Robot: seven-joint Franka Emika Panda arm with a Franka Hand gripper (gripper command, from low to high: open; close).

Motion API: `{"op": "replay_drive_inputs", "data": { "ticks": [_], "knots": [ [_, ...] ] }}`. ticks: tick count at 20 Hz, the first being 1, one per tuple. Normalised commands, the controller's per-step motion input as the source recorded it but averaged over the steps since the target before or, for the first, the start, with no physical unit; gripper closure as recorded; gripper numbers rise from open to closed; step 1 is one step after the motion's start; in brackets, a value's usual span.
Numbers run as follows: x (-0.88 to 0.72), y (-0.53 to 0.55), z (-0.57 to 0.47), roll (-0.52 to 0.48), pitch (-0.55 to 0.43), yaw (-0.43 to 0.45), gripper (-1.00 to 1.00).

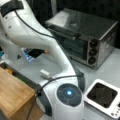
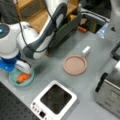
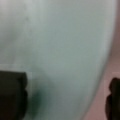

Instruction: Pick up the pan. Place the pan on the table. Pick up the bowl. Place the bowl on the stove.

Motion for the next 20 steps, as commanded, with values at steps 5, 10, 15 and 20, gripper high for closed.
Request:
{"op": "replay_drive_inputs", "data": {
  "ticks": [5, 10, 15, 20],
  "knots": [
    [0.00, -0.04, 0.01, 0.215, 0.008, 0.013, 1.00],
    [-0.08, -0.07, 0.01, 0.378, 0.048, 0.013, 1.00],
    [-0.11, -0.02, 0.09, 0.516, 0.090, -0.005, 1.00],
    [-0.07, 0.06, 0.10, 0.502, 0.101, -0.035, 1.00]
  ]
}}
